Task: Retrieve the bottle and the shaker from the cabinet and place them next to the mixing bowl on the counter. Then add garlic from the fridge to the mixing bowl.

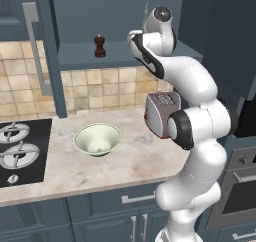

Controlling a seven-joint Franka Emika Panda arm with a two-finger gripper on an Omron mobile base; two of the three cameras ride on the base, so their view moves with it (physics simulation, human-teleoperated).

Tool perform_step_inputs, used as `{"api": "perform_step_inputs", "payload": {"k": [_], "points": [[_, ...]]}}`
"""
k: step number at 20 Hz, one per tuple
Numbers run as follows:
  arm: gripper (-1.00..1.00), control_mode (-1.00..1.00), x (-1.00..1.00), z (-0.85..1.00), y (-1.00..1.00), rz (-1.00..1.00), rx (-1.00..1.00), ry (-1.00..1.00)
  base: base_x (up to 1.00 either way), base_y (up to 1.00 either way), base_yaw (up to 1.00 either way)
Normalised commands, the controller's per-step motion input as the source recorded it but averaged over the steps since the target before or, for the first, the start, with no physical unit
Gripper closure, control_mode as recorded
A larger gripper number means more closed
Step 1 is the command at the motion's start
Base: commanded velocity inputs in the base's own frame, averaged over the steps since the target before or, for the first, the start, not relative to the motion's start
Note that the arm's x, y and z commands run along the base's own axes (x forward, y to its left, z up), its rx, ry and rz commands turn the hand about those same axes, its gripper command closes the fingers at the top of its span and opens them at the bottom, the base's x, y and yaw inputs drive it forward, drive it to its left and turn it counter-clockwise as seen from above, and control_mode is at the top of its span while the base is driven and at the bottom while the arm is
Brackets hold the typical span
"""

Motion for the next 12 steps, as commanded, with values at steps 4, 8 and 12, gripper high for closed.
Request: {"api": "perform_step_inputs", "payload": {"k": [4, 8, 12], "points": [[-1.00, -1.00, 0.00, 0.00, 0.00, 0.00, 0.00, 0.00, 0.00, 0.00, 0.00], [1.00, -1.00, 0.00, 0.00, 0.00, 0.00, 0.00, 0.00, 0.00, 0.00, 0.00], [1.00, -1.00, 0.00, 0.00, 0.00, 0.00, 0.00, 0.00, 0.00, 0.00, 0.00]]}}
